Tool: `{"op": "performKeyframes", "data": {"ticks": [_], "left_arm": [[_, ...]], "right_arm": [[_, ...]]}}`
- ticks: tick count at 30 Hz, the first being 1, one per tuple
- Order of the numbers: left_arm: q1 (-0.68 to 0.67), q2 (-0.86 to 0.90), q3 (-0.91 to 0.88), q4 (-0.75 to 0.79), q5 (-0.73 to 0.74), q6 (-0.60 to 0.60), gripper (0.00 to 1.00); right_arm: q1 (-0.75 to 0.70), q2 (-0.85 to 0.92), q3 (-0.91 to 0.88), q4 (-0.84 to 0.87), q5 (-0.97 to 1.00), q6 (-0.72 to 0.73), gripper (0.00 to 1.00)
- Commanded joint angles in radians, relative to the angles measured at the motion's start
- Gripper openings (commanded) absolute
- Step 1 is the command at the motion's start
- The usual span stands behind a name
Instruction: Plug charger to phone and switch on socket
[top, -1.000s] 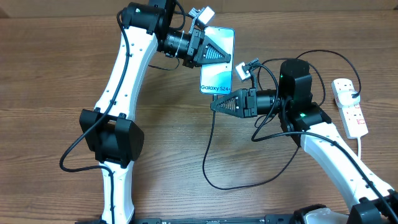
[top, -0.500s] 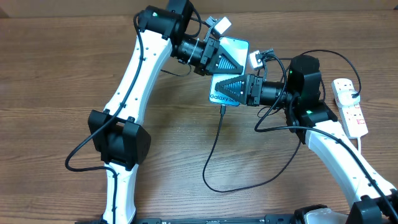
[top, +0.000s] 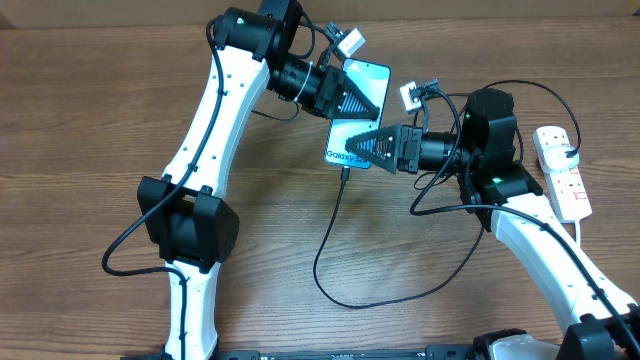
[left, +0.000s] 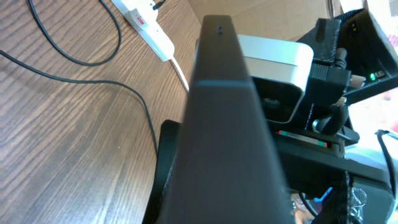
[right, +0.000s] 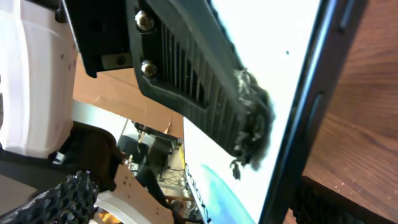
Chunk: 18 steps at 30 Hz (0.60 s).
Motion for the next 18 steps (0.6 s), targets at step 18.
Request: {"op": "performKeyframes", "data": {"ticks": [18], "left_arm": [[-0.009,-0.031,0.007,-0.144,-0.01,0.416,0.04]], "right_arm": [[0.002,0.002,0.025,-0.257,0.315,-0.176,1.0]]}}
